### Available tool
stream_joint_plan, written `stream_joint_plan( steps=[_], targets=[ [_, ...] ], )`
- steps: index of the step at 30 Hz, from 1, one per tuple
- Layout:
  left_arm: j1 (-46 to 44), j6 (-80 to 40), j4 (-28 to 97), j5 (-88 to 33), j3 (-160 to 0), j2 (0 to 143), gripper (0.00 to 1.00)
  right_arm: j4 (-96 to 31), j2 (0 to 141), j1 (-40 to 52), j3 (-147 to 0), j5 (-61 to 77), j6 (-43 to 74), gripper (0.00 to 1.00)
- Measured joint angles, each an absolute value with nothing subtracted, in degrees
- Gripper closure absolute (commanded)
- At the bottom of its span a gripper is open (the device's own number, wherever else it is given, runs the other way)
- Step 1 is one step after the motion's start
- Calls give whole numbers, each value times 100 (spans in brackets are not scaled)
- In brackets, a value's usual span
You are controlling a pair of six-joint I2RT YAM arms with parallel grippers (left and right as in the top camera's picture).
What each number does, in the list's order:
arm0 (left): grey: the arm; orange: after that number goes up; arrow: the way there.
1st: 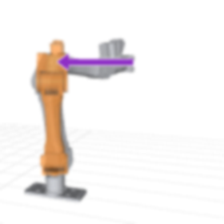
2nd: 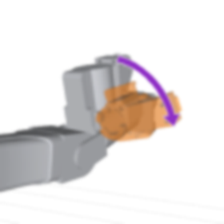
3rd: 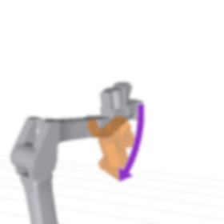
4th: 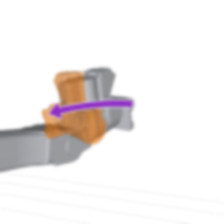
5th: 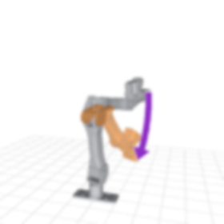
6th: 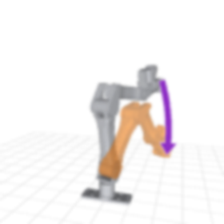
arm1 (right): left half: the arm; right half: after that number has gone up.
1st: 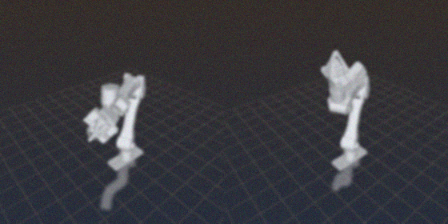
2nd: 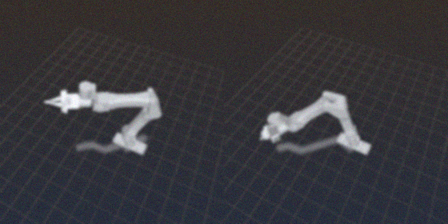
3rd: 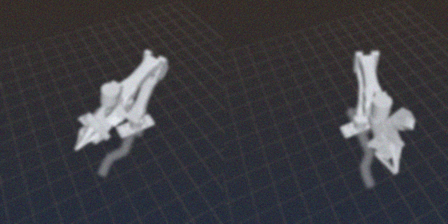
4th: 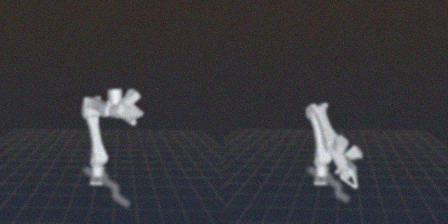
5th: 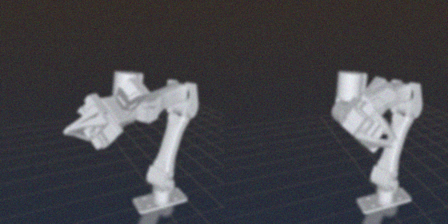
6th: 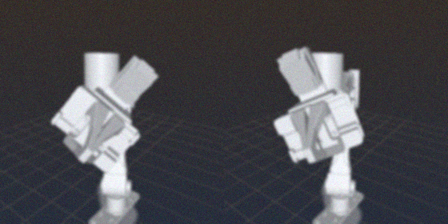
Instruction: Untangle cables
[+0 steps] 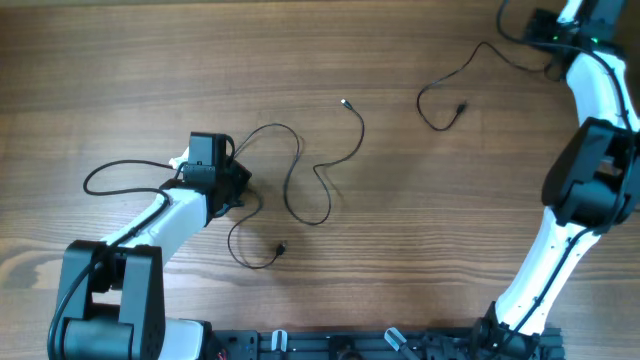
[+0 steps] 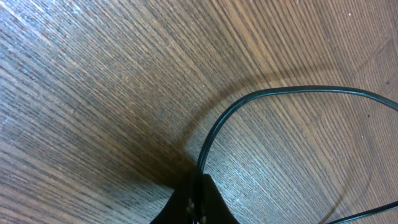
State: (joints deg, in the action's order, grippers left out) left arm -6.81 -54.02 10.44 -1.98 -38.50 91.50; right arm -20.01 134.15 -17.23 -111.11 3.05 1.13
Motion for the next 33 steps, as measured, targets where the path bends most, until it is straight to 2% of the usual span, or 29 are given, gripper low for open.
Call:
stream_joint_plan(
  steps=[5,13,21,25,30,33],
  targets=[
    [-681,-5433,1041,-198,-3850,9150,96,-2757,13325,-1678,-11354,344,248,0],
    [-681,-5435,947,-176,-3850,9153,96,-3903,12440,-1667,-11402,642,788,0],
    [-681,-5435,937,-134,-3850,9157,94,-4851,12223,-1009,-11391,1015,770,1],
    [-681,-5435,934,-134,-3850,9159,94,-4849,12223,-530,-11144,1026,814,10],
    [-681,-5437,934,-134,-3850,9161,91,-4696,12223,-62,-10429,569,1688,9],
    [-681,-5439,928,-97,-3850,9161,91,-4010,12223,-34,-9765,405,2147,9]
  ],
)
